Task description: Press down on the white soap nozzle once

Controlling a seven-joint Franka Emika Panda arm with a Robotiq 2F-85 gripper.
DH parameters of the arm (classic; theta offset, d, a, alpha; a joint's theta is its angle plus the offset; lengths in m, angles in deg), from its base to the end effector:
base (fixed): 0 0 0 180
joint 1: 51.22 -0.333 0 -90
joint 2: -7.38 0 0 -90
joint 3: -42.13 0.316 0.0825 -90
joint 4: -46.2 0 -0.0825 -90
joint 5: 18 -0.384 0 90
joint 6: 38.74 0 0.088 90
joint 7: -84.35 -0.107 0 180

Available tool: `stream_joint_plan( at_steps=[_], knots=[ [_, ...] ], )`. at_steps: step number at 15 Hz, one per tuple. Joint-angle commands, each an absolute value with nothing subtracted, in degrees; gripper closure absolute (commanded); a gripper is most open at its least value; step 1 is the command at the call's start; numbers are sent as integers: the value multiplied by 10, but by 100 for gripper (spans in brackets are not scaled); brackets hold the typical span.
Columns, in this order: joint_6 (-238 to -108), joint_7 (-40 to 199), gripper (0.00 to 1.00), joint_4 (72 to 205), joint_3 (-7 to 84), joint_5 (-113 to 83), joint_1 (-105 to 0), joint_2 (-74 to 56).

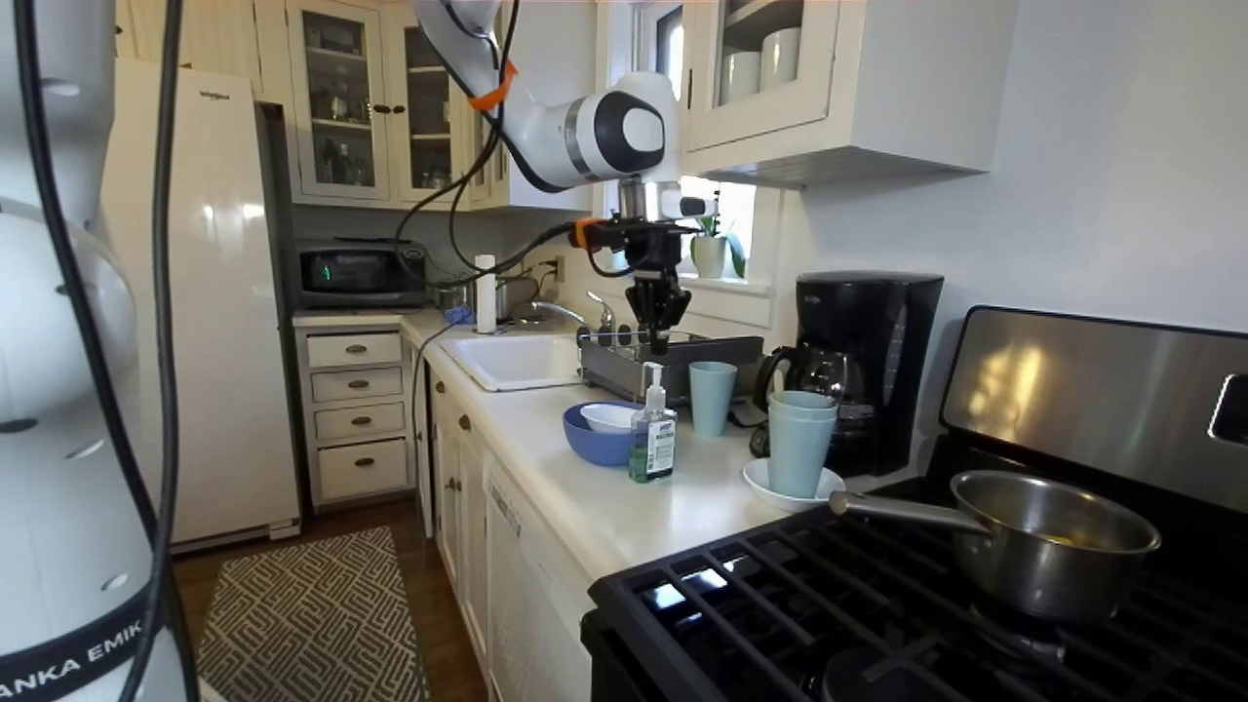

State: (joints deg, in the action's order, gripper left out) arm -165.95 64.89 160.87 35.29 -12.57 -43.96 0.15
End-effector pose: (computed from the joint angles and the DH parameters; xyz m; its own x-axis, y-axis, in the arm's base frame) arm 0.5707 -0.1448 0.4055 0.8585 -0.4993 0.1168 -0.5079 -0.8593 0.0598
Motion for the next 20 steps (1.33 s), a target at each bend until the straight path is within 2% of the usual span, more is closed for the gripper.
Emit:
stream_joint_plan(
  at_steps=[1, 20],
  knots=[
    [-1626, 679, 100, 1584, 351, -161, -440, -13],
    [-1622, 693, 100, 1566, 346, -176, -438, -50]
  ],
)
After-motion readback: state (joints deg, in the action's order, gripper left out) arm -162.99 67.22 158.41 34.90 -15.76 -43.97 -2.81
